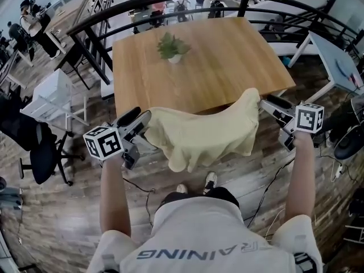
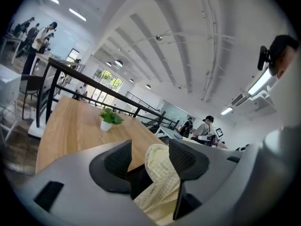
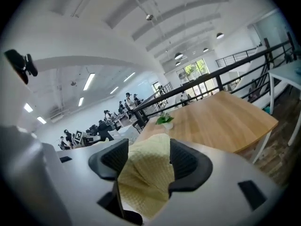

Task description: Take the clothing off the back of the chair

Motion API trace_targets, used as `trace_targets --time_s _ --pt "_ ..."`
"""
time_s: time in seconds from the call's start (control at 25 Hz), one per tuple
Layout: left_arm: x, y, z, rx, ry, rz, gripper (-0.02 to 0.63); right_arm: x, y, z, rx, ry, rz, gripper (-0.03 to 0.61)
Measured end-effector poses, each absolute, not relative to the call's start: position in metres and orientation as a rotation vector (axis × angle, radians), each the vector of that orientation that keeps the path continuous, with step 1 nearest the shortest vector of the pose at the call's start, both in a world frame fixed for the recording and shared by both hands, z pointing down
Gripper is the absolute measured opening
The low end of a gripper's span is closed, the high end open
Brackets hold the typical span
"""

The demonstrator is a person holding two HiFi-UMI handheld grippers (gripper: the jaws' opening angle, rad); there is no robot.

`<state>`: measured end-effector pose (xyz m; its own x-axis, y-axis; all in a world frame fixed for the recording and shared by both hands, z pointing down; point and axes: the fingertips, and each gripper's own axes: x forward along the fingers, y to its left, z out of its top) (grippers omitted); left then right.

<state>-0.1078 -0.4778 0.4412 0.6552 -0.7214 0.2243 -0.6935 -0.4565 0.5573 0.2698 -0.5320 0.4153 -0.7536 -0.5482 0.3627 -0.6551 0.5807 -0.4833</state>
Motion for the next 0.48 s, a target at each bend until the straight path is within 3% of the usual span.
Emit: trace_targets --time_s 0.12,0.36,0.48 --pt "-0.102 -0.486 0.446 2.209 -0.964 -0.109 0.275 0.255 -0.547 0.417 0.838 -2.703 1.076 0.304" --pt "-0.077 -0.484 0.456 2.239 -0.841 -0.065 0.276 0.240 -0.558 0.437 0.453 -2.703 1.344 0.313" --pt "-0.071 -0.480 0.452 2.259 -0.835 -0.055 0.180 0.231 -0.551 0.437 0.317 -2.697 1.381 0.296"
